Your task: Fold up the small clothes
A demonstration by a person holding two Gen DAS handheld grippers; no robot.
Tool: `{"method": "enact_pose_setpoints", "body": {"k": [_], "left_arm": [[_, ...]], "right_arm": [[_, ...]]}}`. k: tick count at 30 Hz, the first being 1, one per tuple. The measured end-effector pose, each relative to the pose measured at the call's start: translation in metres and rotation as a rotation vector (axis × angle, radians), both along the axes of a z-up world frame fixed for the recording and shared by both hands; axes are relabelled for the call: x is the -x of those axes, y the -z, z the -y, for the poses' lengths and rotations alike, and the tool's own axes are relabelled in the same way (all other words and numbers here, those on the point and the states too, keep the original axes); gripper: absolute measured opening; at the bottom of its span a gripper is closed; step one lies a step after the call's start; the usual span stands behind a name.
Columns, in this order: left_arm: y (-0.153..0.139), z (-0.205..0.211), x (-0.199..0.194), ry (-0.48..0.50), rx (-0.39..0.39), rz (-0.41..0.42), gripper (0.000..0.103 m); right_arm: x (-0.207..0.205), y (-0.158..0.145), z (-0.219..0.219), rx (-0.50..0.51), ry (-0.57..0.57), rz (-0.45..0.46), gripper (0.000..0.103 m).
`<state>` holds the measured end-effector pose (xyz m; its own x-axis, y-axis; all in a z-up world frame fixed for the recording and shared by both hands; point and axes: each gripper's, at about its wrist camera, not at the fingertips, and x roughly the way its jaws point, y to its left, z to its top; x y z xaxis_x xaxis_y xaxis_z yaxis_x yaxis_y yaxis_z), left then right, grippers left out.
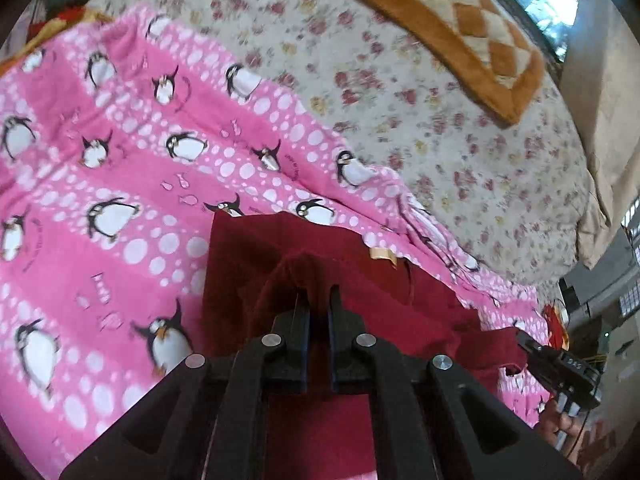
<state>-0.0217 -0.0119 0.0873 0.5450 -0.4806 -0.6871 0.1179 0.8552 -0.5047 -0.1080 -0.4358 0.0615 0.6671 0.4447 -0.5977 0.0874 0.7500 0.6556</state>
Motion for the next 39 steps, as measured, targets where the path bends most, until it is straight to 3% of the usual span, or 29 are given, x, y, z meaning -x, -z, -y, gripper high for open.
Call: {"method": "enact_pose_setpoints", "body": {"k": [4,5,7,9,10,13,16,19,23,25,28,35,39], "left_arm": [[0.010,-0.002,-0.013,-0.003,0.005,0.040,0.000],[0.010,-0.003,-0.015,0.000,0.012,0.043,0.001],[0.009,-0.009,-0.016,-0.010,0.023,0.055,0.012],[0.003,-0.017,-0.013,-0.028,0.033,0.082,0.015],[0.001,-0.020,-0.012,-0.035,0.040,0.090,0.015],[0.000,-0.022,-0.010,-0.045,0.044,0.091,0.016],[0.006,-0.013,-0.013,-0.034,-0.002,0.070,0.016],[0.020,0.000,-0.020,-0.033,-0.104,0.015,0.016],[0.042,0.009,-0.026,-0.023,-0.214,-0.034,0.016],[0.044,0.012,-0.026,-0.015,-0.239,-0.025,0.016],[0.042,0.017,-0.024,0.001,-0.278,0.003,0.016],[0.038,0.019,-0.020,-0.002,-0.298,0.017,0.016],[0.038,0.017,-0.017,-0.008,-0.306,0.025,0.016]], "right_arm": [[-0.033,0.023,0.010,0.003,0.055,-0.033,0.012],[-0.041,0.029,0.013,0.001,0.063,-0.048,0.018],[-0.045,0.029,0.016,0.002,0.073,-0.046,0.034],[-0.038,0.020,0.020,0.012,0.106,0.002,0.051],[-0.032,0.016,0.021,0.016,0.113,0.023,0.052],[-0.014,0.000,0.015,0.049,0.079,0.076,0.052],[-0.008,-0.004,-0.006,0.111,-0.002,0.094,0.052],[-0.031,0.011,-0.028,0.201,-0.055,0.005,0.052],[-0.077,0.044,-0.026,0.323,0.011,-0.103,0.052],[-0.091,0.063,-0.017,0.299,0.046,-0.144,0.051],[-0.097,0.067,-0.014,0.291,0.076,-0.119,0.051],[-0.063,0.039,-0.019,0.270,0.067,-0.098,0.055],[-0.030,0.023,-0.033,0.329,0.028,-0.075,0.060]]}}
